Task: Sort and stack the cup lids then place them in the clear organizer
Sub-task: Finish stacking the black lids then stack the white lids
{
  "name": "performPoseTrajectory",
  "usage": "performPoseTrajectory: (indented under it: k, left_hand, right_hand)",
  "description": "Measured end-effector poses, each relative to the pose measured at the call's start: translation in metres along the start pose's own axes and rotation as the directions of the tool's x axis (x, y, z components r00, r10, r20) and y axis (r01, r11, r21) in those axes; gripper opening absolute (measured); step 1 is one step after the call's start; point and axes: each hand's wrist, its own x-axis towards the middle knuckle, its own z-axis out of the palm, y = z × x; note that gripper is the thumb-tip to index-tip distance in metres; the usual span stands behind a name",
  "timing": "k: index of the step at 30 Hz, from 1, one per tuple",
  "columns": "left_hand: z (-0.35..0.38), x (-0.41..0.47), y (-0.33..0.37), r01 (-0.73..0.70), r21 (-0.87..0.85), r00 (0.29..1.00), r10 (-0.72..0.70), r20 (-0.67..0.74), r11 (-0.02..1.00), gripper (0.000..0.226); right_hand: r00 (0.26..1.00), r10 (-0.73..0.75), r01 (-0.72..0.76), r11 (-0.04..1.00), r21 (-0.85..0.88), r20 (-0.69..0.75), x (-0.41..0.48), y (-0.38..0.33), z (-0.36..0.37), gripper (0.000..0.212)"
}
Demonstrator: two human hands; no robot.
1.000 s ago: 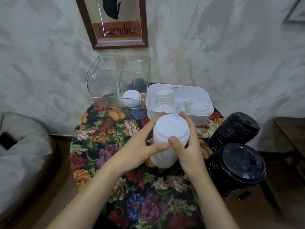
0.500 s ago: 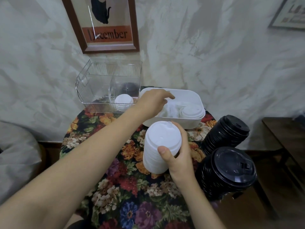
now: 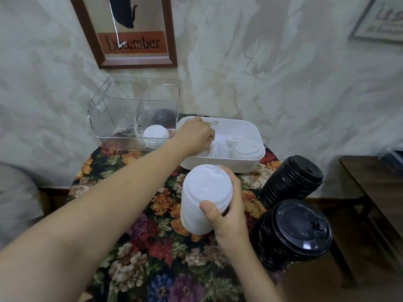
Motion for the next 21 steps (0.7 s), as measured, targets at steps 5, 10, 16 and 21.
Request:
performPoseTrajectory:
  k: [5,10,16,21]
  left_hand:
    - [0.007,0.019,0.0,0.042,-0.054,0.985,-0.032,0.17,0.998,0.04]
    - [0.007,0.037,-0.014,0.008,-0.025,0.97,-0.002,0.242,1.0,0.035]
    - [0.007,0.044,-0.012,0.015,0.018,0.963,-0.02,0.268,1.0,0.042]
    - [0.002,0.048,-0.016,0.023,-0.049,0.966,-0.009,0.259,0.999,0.041]
  right_hand:
    - [1.0,0.017,-0.017,1.0,-0.013,-0.017,-0.002,-0.001,0.001,0.092]
    - [0.999,0.044,-0.044,0.999,-0.007,-0.009,-0.003,-0.001,0.0,0.099]
    - [0.998,0.057,-0.057,0.998,-0.001,-0.017,-0.003,0.001,0.0,0.099]
    - [0.998,0.063,-0.062,0.998,0.013,-0.011,-0.003,0.001,0.0,0.098]
